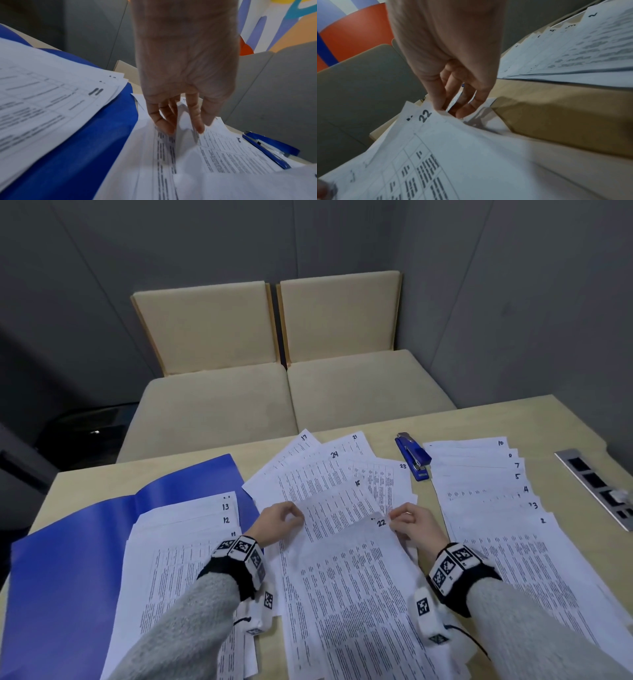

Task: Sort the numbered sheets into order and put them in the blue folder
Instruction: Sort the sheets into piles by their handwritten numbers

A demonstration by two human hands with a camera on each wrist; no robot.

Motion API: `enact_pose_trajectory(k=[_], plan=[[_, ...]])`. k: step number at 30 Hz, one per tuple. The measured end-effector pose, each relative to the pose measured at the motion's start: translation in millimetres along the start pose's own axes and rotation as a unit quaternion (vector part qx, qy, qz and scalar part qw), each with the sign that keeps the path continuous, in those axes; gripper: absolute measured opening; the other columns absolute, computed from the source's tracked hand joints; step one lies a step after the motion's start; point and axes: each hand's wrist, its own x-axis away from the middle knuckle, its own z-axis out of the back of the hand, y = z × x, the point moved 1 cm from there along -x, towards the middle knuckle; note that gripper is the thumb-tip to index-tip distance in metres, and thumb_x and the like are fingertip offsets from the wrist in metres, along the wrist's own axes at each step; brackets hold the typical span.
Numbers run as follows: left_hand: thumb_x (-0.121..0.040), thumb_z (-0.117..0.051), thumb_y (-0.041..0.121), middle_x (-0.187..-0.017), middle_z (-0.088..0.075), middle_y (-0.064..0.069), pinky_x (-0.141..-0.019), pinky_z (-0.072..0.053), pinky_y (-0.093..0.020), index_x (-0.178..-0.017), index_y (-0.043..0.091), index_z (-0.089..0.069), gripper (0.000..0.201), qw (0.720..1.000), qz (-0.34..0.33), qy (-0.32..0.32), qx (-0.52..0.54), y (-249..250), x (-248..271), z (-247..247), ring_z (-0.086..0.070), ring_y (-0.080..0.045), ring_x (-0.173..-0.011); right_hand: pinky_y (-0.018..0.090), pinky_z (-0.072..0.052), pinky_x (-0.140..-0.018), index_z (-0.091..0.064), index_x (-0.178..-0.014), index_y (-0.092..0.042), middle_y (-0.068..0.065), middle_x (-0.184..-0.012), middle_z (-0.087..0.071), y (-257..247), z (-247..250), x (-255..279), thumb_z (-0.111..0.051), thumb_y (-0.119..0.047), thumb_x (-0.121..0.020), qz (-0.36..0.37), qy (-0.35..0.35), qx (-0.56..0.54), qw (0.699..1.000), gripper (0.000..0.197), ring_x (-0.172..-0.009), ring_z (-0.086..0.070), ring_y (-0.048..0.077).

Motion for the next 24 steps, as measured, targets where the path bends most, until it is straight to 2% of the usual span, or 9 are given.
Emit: enact_pose_trajectory(k=[2,4,5,8,12,15,18,21,24], plan=[[-0.092,-0.06,0.027,-0.084,-0.059,0.013,-0.065,-0.038,-0.012,-0.093,0.016,-0.065,0.011,1.0,-0.001,0.002,0.0,3,0,-8,-0.051,-0.001,-0.074,0.03,-0.043,-0.059,-0.063,-0.077,-0.006,0.007,-0.062,-0.062,4,-2,4,-0.065,0.007,-0.08,0.015,0.014,0.033,0.999,0.013,-0.059,-0.051,0.02],[-0.091,-0.062,0.021,-0.079,-0.058,0.016,-0.057,-0.036,-0.008,-0.091,0.016,-0.068,0.008,1.0,-0.002,0.02,-0.007,4,0,-13,-0.049,0.004,-0.066,0.031,-0.046,-0.062,-0.063,-0.073,-0.01,0.007,-0.068,-0.066,6,-3,8,-0.065,0.003,-0.08,0.044,0.053,0.089,0.994,0.015,-0.062,-0.056,0.018],[-0.089,-0.061,0.018,-0.083,-0.062,0.014,-0.058,-0.038,-0.007,-0.088,0.018,-0.068,0.008,1.0,0.001,0.029,-0.01,4,1,-12,-0.054,0.001,-0.068,0.032,-0.048,-0.065,-0.063,-0.073,-0.011,0.007,-0.071,-0.067,6,-2,9,-0.064,0.002,-0.08,0.056,0.081,0.111,0.989,0.015,-0.065,-0.059,0.018],[-0.085,-0.058,0.011,-0.101,-0.069,0.006,-0.074,-0.05,-0.025,-0.077,0.03,-0.067,0.022,0.996,0.014,0.084,-0.014,-3,0,-7,-0.065,-0.011,-0.083,0.025,-0.044,-0.059,-0.062,-0.073,-0.01,0.004,-0.07,-0.064,6,3,10,-0.053,0.005,-0.084,0.061,0.123,0.135,0.981,0.02,-0.065,-0.056,0.017],[-0.081,-0.054,0.003,-0.098,-0.064,0.008,-0.078,-0.048,-0.029,-0.082,0.027,-0.068,0.027,0.995,-0.014,0.091,-0.031,1,2,4,-0.058,-0.012,-0.088,0.022,-0.041,-0.052,-0.059,-0.082,-0.011,0.009,-0.065,-0.059,2,5,8,-0.041,0.003,-0.091,0.024,0.055,0.105,0.993,0.025,-0.059,-0.053,0.019],[-0.081,-0.049,-0.002,-0.086,-0.054,0.013,-0.068,-0.036,-0.021,-0.085,0.023,-0.068,0.032,0.996,-0.032,0.075,-0.044,7,5,2,-0.048,-0.008,-0.077,0.02,-0.04,-0.046,-0.058,-0.09,-0.016,0.005,-0.061,-0.056,1,-5,6,-0.049,-0.014,-0.096,0.021,0.037,0.121,0.992,0.011,-0.053,-0.051,0.017],[-0.081,-0.048,-0.003,-0.096,-0.06,0.006,-0.072,-0.038,-0.022,-0.083,0.026,-0.067,0.035,0.994,-0.046,0.079,-0.053,7,8,0,-0.054,-0.011,-0.088,0.024,-0.038,-0.055,-0.063,-0.094,-0.022,-0.003,-0.066,-0.051,-2,-17,0,-0.058,-0.026,-0.091,0.042,0.04,0.174,0.983,0.007,-0.056,-0.045,0.012],[-0.082,-0.049,-0.003,-0.1,-0.062,0.004,-0.082,-0.046,-0.03,-0.079,0.032,-0.065,0.038,0.994,-0.047,0.079,-0.057,7,10,-1,-0.057,-0.014,-0.096,0.022,-0.039,-0.059,-0.066,-0.091,-0.02,-0.002,-0.081,-0.051,-10,-25,-5,-0.065,-0.027,-0.086,0.054,0.028,0.204,0.977,0.009,-0.063,-0.048,0.01],[-0.081,-0.05,-0.003,-0.1,-0.062,0.005,-0.088,-0.048,-0.035,-0.075,0.038,-0.062,0.043,0.993,-0.053,0.083,-0.059,9,15,1,-0.058,-0.014,-0.099,0.021,-0.038,-0.061,-0.065,-0.073,-0.021,0.006,-0.085,-0.052,-19,-29,-8,-0.067,-0.018,-0.082,0.079,0.005,0.234,0.969,0.01,-0.062,-0.046,0.011]])
